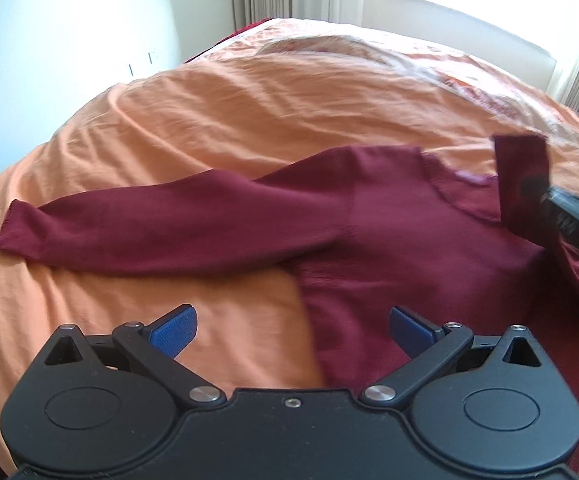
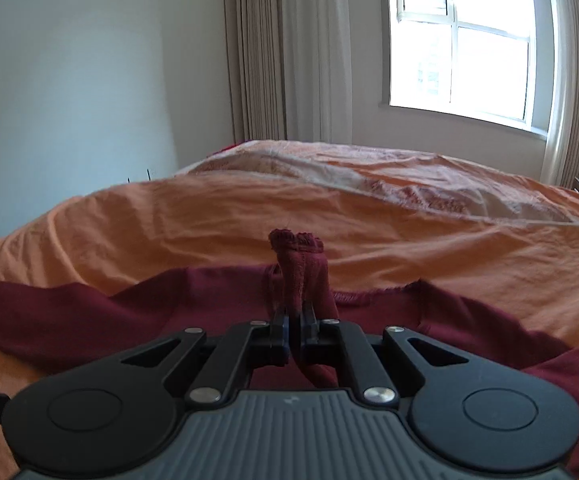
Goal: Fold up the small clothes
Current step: 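Lay the sleeve across the sweater body and open the right tool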
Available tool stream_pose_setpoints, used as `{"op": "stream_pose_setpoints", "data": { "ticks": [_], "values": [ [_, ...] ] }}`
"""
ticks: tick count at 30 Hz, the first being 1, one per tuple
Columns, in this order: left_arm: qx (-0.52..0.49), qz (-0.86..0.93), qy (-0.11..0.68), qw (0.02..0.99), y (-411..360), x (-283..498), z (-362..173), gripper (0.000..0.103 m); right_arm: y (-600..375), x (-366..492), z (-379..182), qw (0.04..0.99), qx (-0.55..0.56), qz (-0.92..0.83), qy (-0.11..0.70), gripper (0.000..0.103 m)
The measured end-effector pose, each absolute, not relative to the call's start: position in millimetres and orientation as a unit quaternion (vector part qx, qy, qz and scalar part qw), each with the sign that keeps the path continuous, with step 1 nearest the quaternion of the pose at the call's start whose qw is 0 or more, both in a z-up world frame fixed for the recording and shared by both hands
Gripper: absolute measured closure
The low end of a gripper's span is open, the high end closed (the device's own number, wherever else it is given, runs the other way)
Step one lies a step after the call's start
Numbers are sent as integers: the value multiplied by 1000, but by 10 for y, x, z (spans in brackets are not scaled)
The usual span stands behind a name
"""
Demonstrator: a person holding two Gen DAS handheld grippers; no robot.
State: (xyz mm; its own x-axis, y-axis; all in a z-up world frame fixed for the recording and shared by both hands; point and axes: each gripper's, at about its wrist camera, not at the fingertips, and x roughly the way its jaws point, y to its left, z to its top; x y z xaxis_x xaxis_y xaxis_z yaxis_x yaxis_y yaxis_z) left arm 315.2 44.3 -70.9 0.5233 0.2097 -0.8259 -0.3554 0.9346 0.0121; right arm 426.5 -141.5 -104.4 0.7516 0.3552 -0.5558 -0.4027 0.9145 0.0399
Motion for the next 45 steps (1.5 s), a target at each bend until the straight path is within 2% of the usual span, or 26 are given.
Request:
{"op": "stream_pose_setpoints", "data": {
  "ticks": [4,7,9,12,15,20,23,28,31,33,37,40,44,45],
  "values": [
    [-90,166,461,867,629,3146,-823,1,-1243,4182,-1348,925,-52,209,313,96],
    [-105,163,459,867,683,3175,-863,1,-1240,4138,-1428,916,-34,223,331,74],
    [-113,157,456,869,679,3213,-866,1,-1329,4105,-1399,912,-20,230,339,40],
    [-118,149,445,875,600,3290,-859,1,-1562,4020,-1333,913,3,227,339,22],
    [-116,132,441,880,445,3435,-887,1,-1896,3874,-1258,919,3,208,334,13],
    [-115,100,437,887,143,3738,-996,1,-2621,3613,-1247,933,-16,142,331,4],
    [-96,95,432,892,-33,3922,-1087,1,-3003,3474,-1305,943,-74,71,317,0],
    [-77,113,449,883,-204,4229,-1305,1,-3413,3475,-1529,932,-151,7,328,1],
    [-75,123,458,877,-211,4322,-1409,1,-3521,3589,-1639,927,-175,3,331,14],
    [-62,133,466,873,-230,4378,-1478,1,-3548,3678,-1691,925,-188,13,330,27],
    [-52,144,479,864,-231,4429,-1577,1,-3492,3807,-1711,924,-224,29,308,38],
    [-75,142,481,862,-198,4409,-1591,1,-3428,3856,-1701,921,-252,41,293,50],
    [-77,148,485,858,-228,4414,-1622,1,-3350,3915,-1763,911,-274,58,302,82],
    [-74,150,487,858,-238,4421,-1630,1,-3347,3924,-1770,911,-271,58,306,85]
  ]
}}
